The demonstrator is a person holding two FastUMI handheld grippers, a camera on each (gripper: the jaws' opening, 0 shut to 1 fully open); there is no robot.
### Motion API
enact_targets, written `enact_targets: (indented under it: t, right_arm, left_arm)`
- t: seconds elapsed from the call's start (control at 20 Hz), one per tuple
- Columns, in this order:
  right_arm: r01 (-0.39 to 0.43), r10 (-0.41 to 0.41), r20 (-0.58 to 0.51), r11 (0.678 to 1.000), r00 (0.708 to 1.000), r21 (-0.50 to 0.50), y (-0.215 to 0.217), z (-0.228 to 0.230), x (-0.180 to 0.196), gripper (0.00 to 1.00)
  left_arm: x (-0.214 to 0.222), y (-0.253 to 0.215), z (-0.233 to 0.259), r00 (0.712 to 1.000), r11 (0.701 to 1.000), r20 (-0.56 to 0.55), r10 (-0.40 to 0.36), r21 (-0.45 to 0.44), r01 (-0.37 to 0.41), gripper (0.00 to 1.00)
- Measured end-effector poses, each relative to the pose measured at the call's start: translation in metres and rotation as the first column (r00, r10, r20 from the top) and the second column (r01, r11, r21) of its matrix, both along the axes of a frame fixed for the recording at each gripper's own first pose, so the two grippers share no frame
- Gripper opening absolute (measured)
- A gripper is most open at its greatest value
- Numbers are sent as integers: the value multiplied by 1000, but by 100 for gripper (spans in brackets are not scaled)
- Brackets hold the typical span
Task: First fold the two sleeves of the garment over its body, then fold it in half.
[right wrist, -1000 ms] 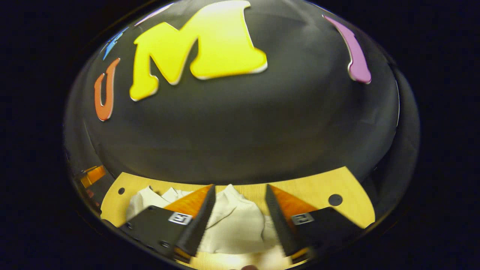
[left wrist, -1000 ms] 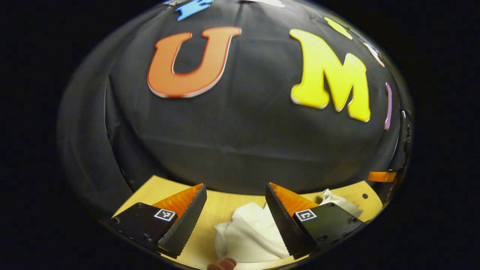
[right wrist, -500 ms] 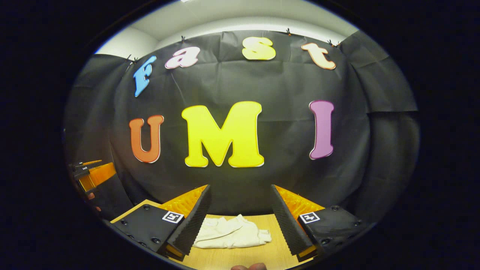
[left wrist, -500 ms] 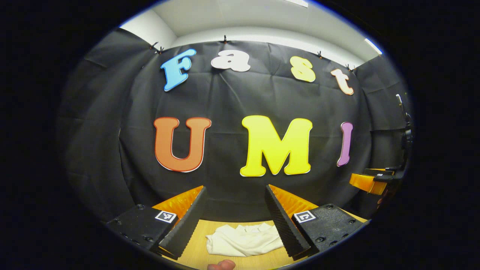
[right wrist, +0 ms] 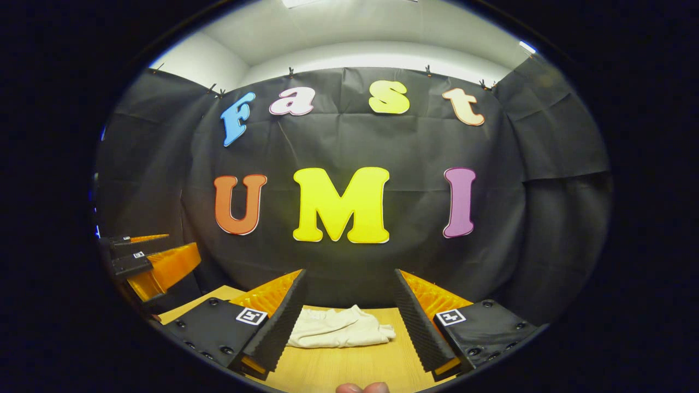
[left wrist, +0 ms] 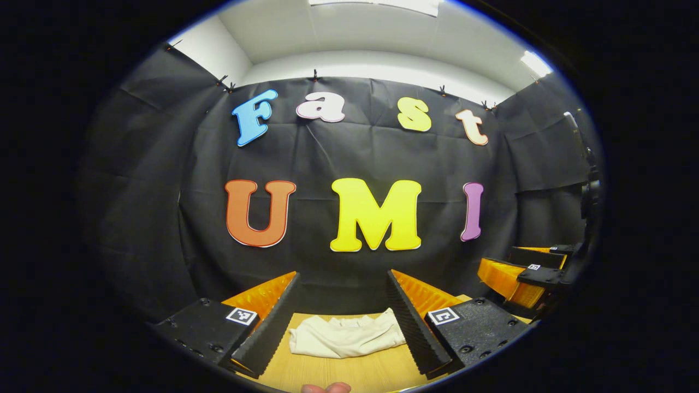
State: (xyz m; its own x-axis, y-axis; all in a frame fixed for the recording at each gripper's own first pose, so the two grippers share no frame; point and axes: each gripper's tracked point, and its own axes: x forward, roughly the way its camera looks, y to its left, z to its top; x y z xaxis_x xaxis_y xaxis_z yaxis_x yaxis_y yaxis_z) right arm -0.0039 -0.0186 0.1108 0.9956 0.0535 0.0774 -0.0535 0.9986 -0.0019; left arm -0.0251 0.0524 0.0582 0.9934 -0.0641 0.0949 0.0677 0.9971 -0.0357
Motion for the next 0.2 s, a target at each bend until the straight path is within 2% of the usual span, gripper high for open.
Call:
enact_targets:
  t: [0.2]
  right_arm:
    - [-15,15,13,1000,1000,-17,10,-1,-12,96]
  left_arm:
    - [-6,-8,-16,1000,1000,-31,1,8,-1,97]
